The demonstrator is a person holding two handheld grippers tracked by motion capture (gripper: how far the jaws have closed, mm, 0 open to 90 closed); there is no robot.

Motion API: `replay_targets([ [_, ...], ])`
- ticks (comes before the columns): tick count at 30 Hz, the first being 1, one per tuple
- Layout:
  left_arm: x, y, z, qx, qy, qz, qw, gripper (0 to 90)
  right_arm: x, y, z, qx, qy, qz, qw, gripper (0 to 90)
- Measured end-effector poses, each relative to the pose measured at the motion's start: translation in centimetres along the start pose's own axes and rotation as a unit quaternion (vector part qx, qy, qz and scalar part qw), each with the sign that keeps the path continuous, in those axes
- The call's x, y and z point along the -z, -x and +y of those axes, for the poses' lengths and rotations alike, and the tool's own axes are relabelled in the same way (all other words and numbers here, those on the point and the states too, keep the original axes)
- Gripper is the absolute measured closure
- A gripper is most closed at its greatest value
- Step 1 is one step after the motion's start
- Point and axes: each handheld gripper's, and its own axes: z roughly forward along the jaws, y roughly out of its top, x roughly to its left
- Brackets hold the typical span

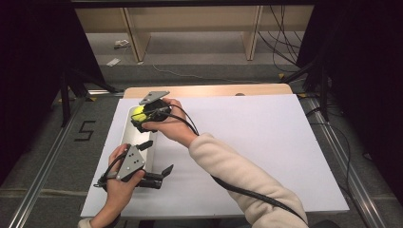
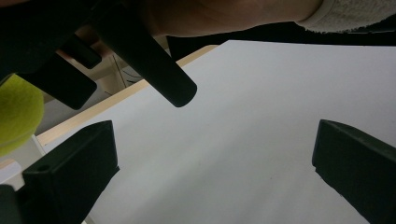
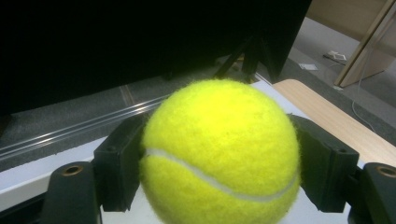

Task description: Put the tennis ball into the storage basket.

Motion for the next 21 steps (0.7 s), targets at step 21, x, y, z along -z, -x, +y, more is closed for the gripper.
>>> replay_targets([
  [21,0.0,0.1,0.1,-0.002,0.001,-0.002,1.0,0.0,-1.1,-0.1,0.0,0.002,-0.01,0.009,0.9999,26.3],
])
